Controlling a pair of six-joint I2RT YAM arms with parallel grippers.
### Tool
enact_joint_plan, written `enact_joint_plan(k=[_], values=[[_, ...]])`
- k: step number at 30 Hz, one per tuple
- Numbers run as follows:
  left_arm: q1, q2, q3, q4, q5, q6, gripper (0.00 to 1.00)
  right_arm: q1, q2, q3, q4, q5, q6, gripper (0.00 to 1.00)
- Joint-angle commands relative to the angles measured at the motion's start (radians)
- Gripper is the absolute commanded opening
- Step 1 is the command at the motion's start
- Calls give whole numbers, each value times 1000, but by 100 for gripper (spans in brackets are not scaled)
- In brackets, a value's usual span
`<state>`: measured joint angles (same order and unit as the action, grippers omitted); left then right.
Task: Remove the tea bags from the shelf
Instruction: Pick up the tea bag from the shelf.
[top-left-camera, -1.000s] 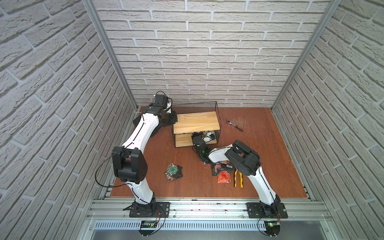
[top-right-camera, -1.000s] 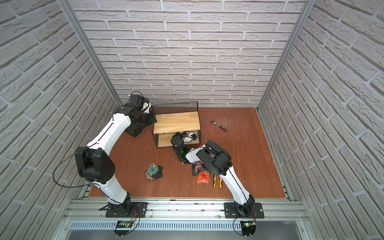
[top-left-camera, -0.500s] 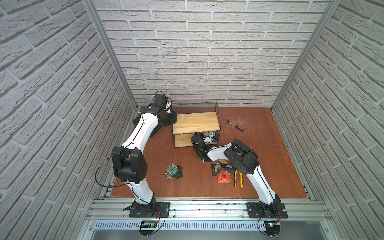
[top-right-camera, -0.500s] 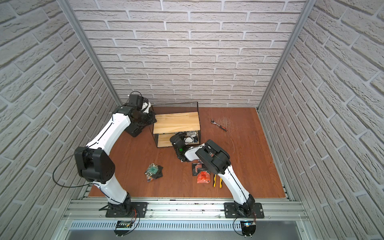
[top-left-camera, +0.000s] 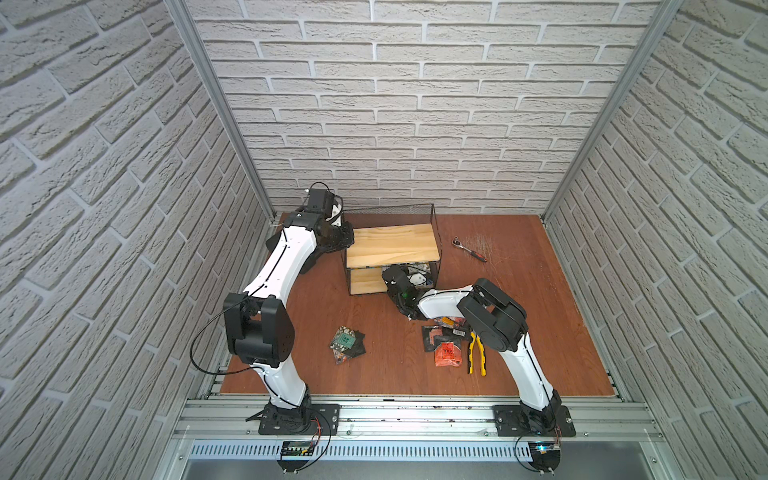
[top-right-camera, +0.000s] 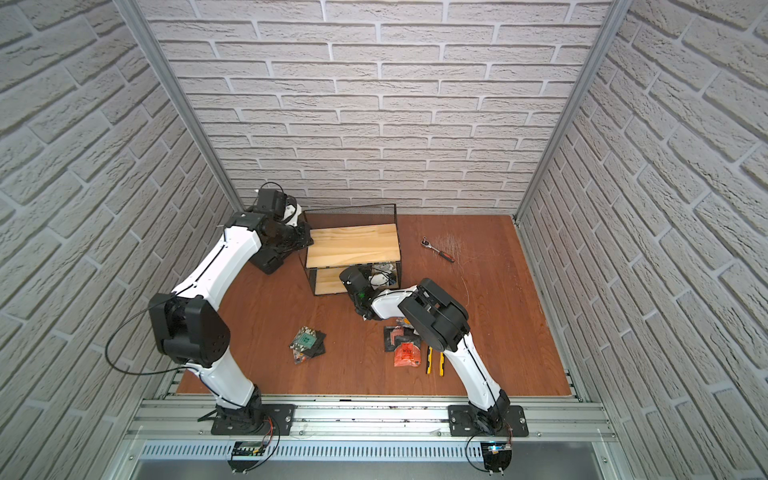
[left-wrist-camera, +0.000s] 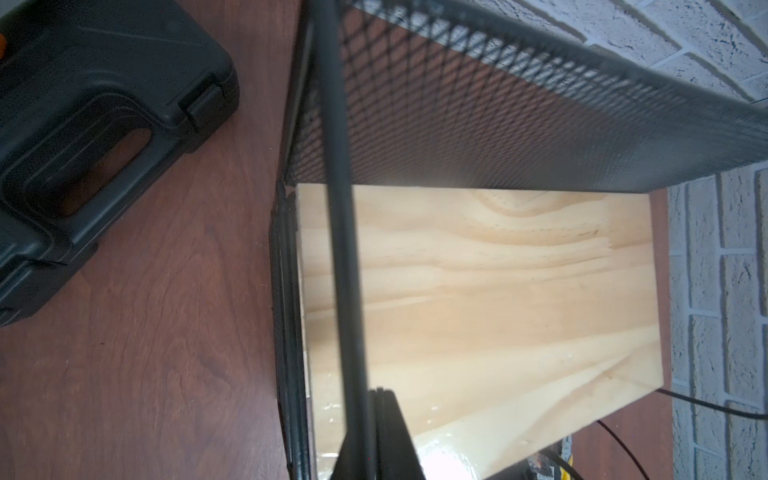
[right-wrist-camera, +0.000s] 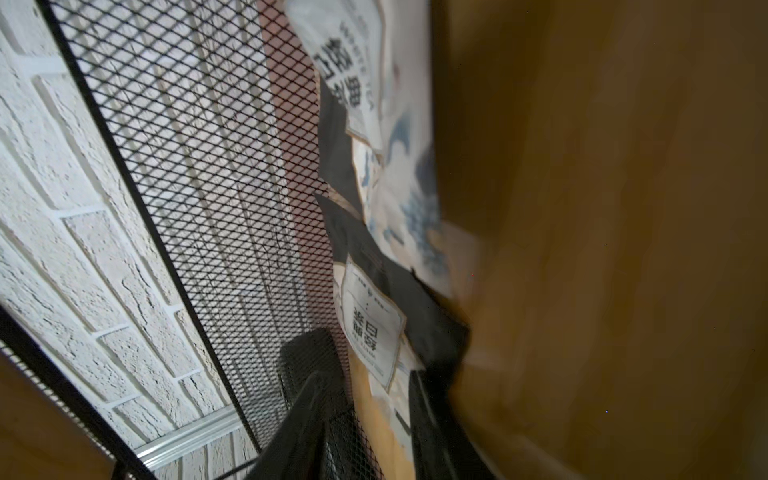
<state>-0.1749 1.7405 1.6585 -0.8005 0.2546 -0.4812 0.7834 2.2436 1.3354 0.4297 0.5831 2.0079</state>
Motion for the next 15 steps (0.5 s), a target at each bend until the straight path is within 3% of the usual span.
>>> enact_joint_plan(k=[1, 15], values=[[15, 29, -1, 21, -13, 18, 7, 20, -38, -67, -100, -91, -28, 38], [15, 33, 10, 20, -14, 19, 7, 62, -132, -134, -79, -138, -70, 37]])
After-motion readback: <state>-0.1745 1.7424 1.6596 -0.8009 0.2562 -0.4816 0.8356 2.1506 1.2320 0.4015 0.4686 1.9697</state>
